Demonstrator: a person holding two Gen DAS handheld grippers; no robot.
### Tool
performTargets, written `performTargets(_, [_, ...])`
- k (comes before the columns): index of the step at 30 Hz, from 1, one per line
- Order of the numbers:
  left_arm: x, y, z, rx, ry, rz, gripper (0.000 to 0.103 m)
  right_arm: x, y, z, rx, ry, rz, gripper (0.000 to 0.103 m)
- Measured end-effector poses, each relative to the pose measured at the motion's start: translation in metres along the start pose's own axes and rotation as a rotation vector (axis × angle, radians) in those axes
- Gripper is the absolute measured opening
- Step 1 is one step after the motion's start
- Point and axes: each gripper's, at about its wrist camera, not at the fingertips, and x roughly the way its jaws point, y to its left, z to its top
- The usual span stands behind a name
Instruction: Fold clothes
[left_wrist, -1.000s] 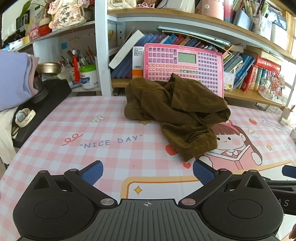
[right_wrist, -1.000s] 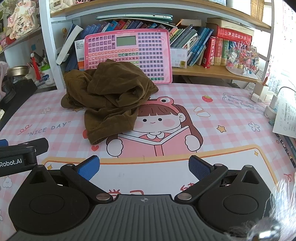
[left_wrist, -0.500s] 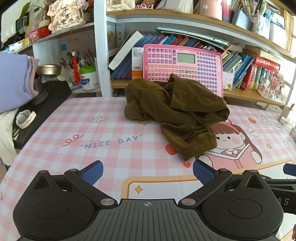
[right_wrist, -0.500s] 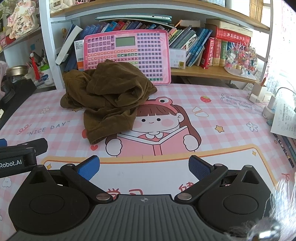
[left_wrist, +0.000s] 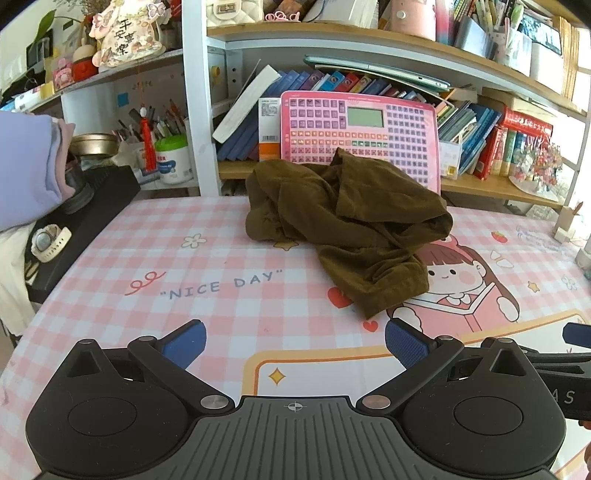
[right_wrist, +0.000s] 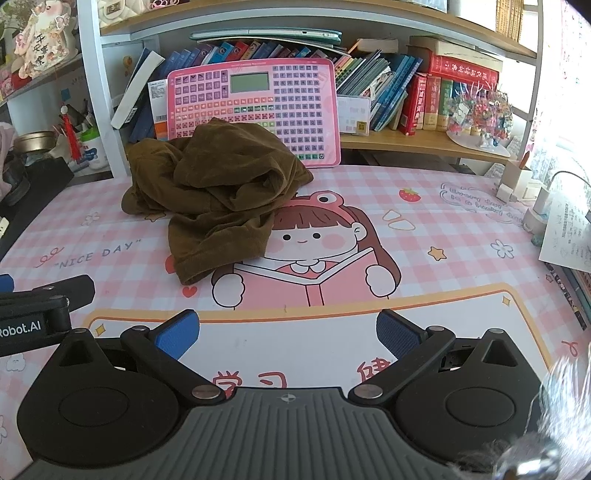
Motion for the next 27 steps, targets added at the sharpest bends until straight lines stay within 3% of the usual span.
performTargets(27, [0.0018,0.0053,-0.0013,-0.026,0.044,-0.025,0.103,0.0021,0.0021,0.0001,0.012,0.005,0.013,0.102])
